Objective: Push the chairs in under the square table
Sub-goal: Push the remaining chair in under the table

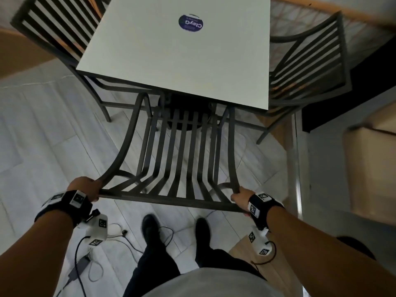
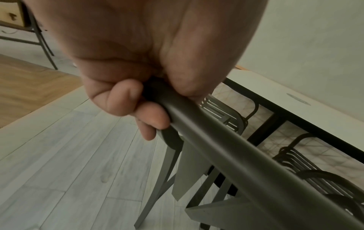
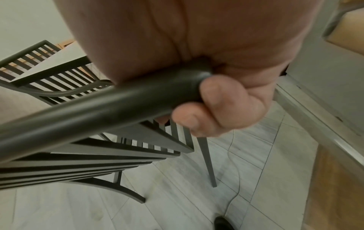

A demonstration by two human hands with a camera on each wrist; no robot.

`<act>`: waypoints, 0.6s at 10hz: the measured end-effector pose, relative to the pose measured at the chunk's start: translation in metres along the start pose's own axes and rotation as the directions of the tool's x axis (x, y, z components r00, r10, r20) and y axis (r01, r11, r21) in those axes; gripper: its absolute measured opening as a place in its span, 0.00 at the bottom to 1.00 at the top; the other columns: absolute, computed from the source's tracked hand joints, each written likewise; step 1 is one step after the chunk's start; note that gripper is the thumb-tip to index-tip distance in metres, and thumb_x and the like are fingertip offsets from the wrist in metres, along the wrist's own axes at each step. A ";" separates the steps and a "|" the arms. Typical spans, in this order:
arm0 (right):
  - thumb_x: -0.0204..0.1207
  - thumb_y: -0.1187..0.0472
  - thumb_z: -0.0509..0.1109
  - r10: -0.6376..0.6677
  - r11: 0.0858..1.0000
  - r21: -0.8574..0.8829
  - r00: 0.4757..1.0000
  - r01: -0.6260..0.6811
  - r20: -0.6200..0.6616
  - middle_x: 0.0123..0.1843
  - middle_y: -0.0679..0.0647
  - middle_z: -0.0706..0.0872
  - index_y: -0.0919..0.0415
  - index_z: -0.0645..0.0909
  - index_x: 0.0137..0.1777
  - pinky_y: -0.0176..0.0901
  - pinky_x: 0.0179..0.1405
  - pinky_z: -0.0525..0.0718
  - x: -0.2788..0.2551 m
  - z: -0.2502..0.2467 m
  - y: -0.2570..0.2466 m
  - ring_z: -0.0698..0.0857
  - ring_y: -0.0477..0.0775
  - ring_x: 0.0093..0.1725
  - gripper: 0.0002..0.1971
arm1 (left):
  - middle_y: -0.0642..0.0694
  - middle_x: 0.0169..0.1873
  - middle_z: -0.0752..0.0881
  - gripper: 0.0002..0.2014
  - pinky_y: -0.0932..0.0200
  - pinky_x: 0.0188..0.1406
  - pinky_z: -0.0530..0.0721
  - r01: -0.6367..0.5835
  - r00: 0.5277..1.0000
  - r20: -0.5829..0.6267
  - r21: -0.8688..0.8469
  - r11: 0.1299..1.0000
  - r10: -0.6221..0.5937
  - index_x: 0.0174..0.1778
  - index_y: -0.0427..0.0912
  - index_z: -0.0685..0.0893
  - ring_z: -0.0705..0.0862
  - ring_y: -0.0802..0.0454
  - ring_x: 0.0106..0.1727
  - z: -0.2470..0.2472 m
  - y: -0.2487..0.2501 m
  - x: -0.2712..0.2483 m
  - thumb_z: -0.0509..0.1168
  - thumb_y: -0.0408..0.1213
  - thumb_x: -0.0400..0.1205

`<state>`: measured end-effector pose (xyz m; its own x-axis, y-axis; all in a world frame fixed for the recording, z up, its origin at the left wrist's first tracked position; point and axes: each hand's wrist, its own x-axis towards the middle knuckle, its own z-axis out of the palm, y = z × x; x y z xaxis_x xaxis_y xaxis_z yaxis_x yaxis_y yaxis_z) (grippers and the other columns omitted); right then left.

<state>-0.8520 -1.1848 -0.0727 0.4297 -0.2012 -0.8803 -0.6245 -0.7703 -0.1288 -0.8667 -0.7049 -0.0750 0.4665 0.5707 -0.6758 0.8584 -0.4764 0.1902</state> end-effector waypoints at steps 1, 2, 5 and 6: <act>0.77 0.47 0.65 0.009 0.999 0.042 1.000 -0.010 0.016 0.52 0.60 0.83 0.57 0.69 0.78 0.45 0.34 0.87 -0.009 0.026 -0.011 0.86 0.60 0.43 0.30 | 0.36 0.52 0.92 0.17 0.53 0.51 0.87 -0.126 0.992 0.039 0.404 0.906 0.120 0.65 0.36 0.86 0.91 0.38 0.55 -0.026 -0.007 0.021 0.69 0.40 0.82; 0.76 0.47 0.66 0.058 0.996 0.070 0.998 -0.060 0.031 0.52 0.60 0.83 0.59 0.68 0.77 0.47 0.33 0.89 -0.020 0.060 -0.023 0.87 0.61 0.45 0.31 | 0.39 0.48 0.92 0.16 0.54 0.50 0.86 -0.112 0.993 0.076 0.402 0.909 0.089 0.63 0.36 0.87 0.91 0.40 0.51 -0.053 -0.010 0.036 0.69 0.39 0.82; 0.75 0.41 0.63 0.057 0.993 0.102 0.997 -0.051 -0.054 0.59 0.60 0.84 0.60 0.75 0.75 0.48 0.53 0.81 -0.024 0.095 -0.049 0.84 0.62 0.52 0.32 | 0.37 0.31 0.85 0.18 0.55 0.31 0.76 -0.150 0.988 0.084 0.374 0.915 0.128 0.37 0.33 0.86 0.83 0.41 0.32 -0.088 -0.012 0.050 0.61 0.42 0.85; 0.78 0.47 0.63 0.060 0.997 0.054 0.993 -0.055 -0.099 0.51 0.57 0.87 0.58 0.82 0.66 0.49 0.55 0.84 -0.024 0.081 -0.049 0.86 0.62 0.51 0.22 | 0.40 0.32 0.82 0.19 0.54 0.32 0.75 -0.193 0.979 0.127 0.356 0.914 0.157 0.41 0.33 0.85 0.80 0.46 0.31 -0.085 -0.009 0.041 0.60 0.45 0.86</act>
<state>-0.8849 -1.0935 -0.0820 0.4539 -0.3065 -0.8367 -0.6814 -0.7244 -0.1043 -0.8371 -0.6206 -0.0443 0.5649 0.3994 -0.7221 0.6189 -0.7839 0.0506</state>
